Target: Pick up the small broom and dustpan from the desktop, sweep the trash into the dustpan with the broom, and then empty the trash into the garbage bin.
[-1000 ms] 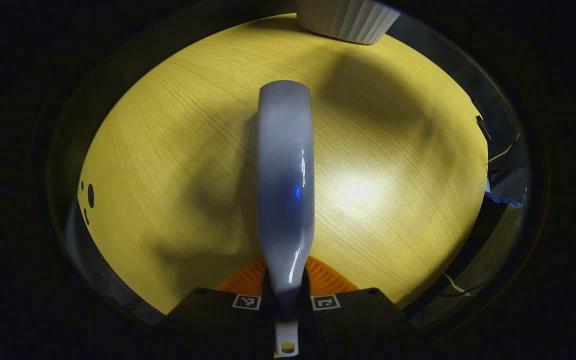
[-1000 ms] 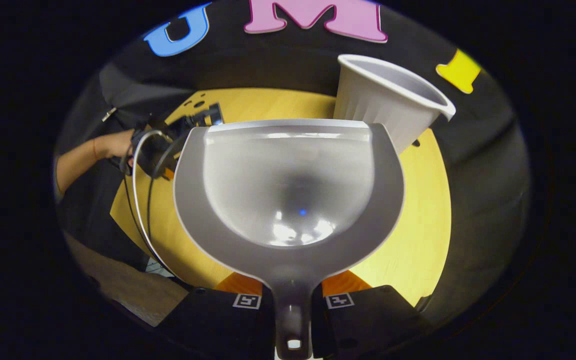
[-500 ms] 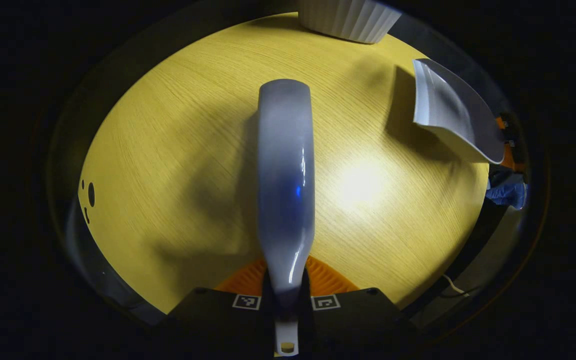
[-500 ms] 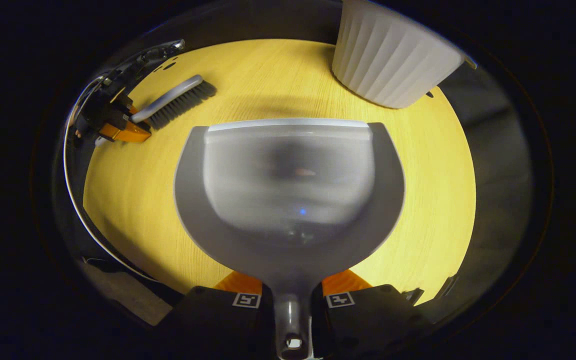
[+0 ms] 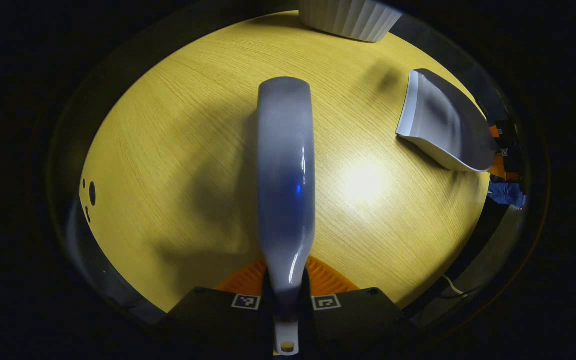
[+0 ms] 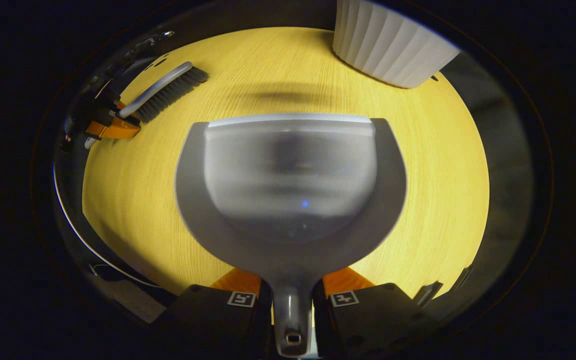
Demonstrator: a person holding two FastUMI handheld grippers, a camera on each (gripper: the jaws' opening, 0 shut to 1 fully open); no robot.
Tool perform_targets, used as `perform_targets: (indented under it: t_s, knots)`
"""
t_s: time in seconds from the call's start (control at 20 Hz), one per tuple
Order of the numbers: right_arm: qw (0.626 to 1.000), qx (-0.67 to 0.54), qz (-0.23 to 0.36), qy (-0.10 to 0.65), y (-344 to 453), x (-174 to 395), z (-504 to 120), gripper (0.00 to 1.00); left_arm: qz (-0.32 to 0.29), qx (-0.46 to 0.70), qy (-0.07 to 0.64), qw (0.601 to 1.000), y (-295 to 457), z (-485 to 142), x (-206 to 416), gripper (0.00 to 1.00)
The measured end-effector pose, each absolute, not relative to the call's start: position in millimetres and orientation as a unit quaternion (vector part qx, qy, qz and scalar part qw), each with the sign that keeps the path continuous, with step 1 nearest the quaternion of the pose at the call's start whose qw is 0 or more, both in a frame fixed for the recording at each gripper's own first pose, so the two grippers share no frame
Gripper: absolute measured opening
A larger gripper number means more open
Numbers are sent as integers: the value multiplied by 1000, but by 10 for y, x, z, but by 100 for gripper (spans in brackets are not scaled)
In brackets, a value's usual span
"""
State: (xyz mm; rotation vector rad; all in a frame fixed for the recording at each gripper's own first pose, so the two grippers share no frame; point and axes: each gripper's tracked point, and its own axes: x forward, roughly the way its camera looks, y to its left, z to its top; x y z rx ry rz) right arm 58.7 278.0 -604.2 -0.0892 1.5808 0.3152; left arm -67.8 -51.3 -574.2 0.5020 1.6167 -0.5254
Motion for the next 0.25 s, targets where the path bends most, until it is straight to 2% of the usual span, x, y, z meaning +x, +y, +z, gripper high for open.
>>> perform_targets:
  t_s: [0.05, 0.25]
  knots:
    - [692, -36, 143, 706, 2801, 593, -6035, 47, -230, 222, 707, 631, -495, -5732, -684, 27]
    - [697, -21, 144, 702, 2888, 590, -5962, 64, -223, 224, 720, 618, -471, -5722, -738, 26]
